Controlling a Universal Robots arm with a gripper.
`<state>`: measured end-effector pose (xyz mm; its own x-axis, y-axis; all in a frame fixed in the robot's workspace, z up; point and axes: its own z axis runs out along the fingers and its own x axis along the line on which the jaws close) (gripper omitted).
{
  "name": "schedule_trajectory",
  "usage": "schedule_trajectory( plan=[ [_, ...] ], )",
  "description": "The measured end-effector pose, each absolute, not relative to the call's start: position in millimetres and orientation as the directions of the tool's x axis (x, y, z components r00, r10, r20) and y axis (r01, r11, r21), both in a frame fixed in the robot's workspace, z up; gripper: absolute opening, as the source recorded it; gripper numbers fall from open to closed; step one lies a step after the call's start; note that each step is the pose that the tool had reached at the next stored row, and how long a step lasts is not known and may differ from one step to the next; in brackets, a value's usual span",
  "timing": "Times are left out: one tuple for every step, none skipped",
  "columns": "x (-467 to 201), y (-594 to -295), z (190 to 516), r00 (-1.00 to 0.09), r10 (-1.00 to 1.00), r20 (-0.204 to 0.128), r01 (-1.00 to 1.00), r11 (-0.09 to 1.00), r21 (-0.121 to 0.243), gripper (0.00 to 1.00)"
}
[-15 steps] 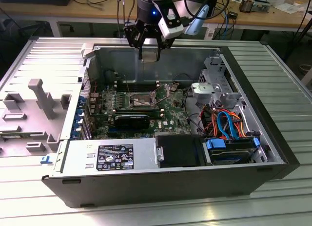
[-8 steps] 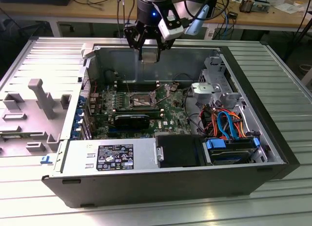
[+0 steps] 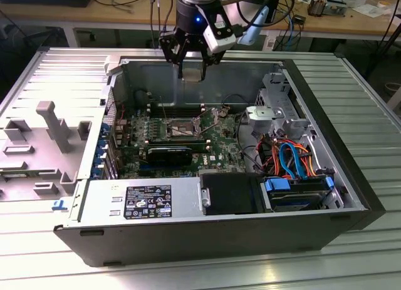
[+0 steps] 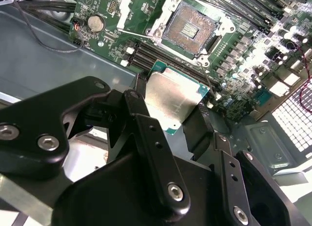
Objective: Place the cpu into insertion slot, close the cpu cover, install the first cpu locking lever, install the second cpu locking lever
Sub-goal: 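Place the cpu into insertion slot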
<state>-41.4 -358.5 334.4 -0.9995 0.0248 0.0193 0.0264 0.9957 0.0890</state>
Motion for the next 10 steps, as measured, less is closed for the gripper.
schedule_trajectory(
  plan=[
    [-41.4, -358.7, 334.3, -1.0, 0.025, 0.019, 0.026, 0.996, 0.089, 0.55],
    [-41.4, -358.8, 334.2, -1.0, 0.025, 0.019, 0.026, 0.996, 0.089, 0.55],
    [-41.4, -359.0, 334.0, -1.0, 0.025, 0.019, 0.026, 0.996, 0.089, 0.55],
    [-41.4, -359.4, 333.7, -1.0, 0.025, 0.019, 0.026, 0.996, 0.089, 0.55],
    [-41.3, -359.7, 333.5, -1.0, 0.025, 0.019, 0.026, 0.996, 0.089, 0.55],
    [-41.4, -360.0, 333.3, -1.0, 0.025, 0.019, 0.026, 0.996, 0.089, 0.55],
    [-41.4, -360.6, 333.0, -1.0, 0.025, 0.019, 0.026, 0.996, 0.089, 0.55],
    [-41.3, -361.0, 332.7, -1.0, 0.025, 0.019, 0.026, 0.996, 0.089, 0.55],
    [-41.4, -361.4, 332.6, -1.0, 0.025, 0.019, 0.026, 0.996, 0.089, 0.55],
    [-41.4, -361.9, 332.4, -1.0, 0.025, 0.019, 0.026, 0.996, 0.087, 0.55]
  ],
)
